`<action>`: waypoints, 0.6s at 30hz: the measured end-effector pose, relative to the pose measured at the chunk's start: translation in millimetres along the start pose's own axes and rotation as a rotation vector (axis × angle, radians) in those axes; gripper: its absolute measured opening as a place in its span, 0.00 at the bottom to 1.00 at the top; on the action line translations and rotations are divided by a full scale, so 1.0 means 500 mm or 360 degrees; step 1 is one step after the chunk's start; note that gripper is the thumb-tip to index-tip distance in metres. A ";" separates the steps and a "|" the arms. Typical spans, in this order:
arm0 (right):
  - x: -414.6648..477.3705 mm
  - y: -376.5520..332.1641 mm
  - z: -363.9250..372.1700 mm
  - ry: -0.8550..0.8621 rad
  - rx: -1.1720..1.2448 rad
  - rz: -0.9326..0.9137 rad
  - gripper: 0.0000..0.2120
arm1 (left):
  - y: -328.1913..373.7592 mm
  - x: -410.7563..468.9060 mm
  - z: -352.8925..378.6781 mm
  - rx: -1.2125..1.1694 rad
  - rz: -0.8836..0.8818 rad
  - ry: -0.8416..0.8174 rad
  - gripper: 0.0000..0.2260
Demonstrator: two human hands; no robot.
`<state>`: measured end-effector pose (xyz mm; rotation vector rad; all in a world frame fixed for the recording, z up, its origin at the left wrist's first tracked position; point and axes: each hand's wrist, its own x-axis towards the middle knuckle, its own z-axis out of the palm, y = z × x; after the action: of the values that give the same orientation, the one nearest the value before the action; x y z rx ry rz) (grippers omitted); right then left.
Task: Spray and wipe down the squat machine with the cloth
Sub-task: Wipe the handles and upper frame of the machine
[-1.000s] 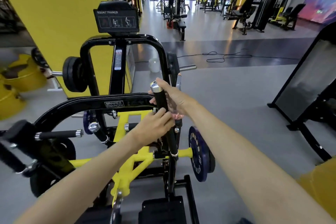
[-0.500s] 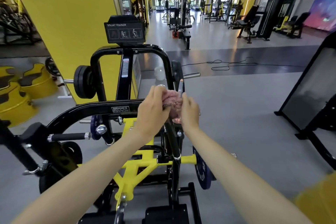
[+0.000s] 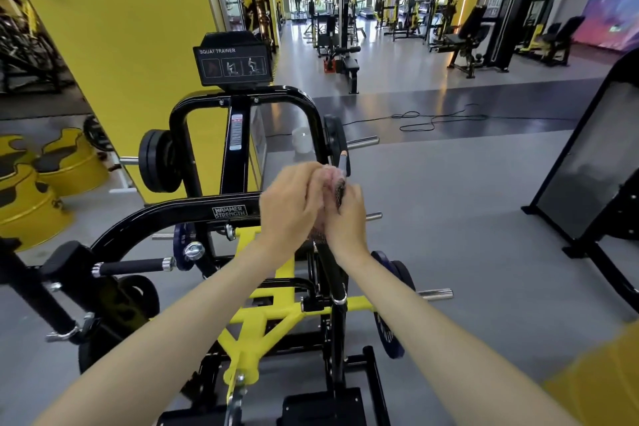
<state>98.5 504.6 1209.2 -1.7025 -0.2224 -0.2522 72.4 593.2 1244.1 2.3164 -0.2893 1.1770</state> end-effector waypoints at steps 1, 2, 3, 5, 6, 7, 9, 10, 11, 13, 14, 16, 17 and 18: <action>0.015 -0.010 -0.002 0.0016 -0.0090 -0.0005 0.19 | -0.014 0.014 -0.002 0.0079 -0.0050 0.0116 0.12; 0.031 -0.023 -0.007 0.0059 -0.0107 -0.0018 0.14 | -0.026 0.030 -0.003 0.0103 -0.0157 0.0164 0.10; 0.047 -0.038 -0.011 0.0083 -0.0059 -0.0015 0.09 | -0.037 0.048 -0.004 0.0115 -0.0289 0.0153 0.09; 0.075 -0.059 -0.012 0.0109 0.0066 -0.0010 0.07 | -0.065 0.080 0.007 0.0080 -0.0559 0.0026 0.08; 0.085 -0.065 -0.007 0.0101 0.0083 -0.0015 0.07 | -0.076 0.093 0.014 0.0053 -0.0639 -0.0060 0.09; 0.091 -0.069 0.001 0.0070 0.0037 -0.0005 0.06 | -0.082 0.103 0.024 0.0028 -0.0680 -0.0153 0.09; 0.096 -0.062 0.016 0.0025 -0.0118 0.0036 0.07 | -0.083 0.112 0.046 -0.0082 -0.0756 -0.0282 0.11; 0.096 -0.052 0.019 0.0016 -0.0157 0.0061 0.08 | -0.080 0.114 0.056 -0.0202 -0.0853 -0.0307 0.11; 0.095 -0.037 0.021 0.0001 -0.0169 0.0084 0.09 | -0.073 0.114 0.064 -0.0353 -0.0968 -0.0301 0.12; 0.088 0.003 0.019 -0.0050 -0.0175 0.0133 0.09 | -0.063 0.110 0.073 -0.0564 -0.1133 -0.0281 0.14; 0.082 0.026 0.015 -0.0073 -0.0221 0.0159 0.09 | -0.060 0.111 0.072 -0.0573 -0.1161 -0.0293 0.14; 0.070 0.064 0.005 -0.0166 -0.0354 0.0225 0.08 | -0.058 0.114 0.068 -0.0522 -0.1155 -0.0353 0.14; 0.068 0.077 0.001 -0.0238 -0.0414 0.0260 0.08 | -0.059 0.113 0.066 -0.0520 -0.1162 -0.0371 0.14; 0.069 0.084 -0.003 -0.0297 -0.0456 0.0294 0.07 | -0.062 0.111 0.066 -0.0533 -0.1169 -0.0384 0.14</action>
<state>143.8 497.1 1179.6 -2.0195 -0.1706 0.0145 141.0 603.8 1261.7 1.9843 0.2549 0.4471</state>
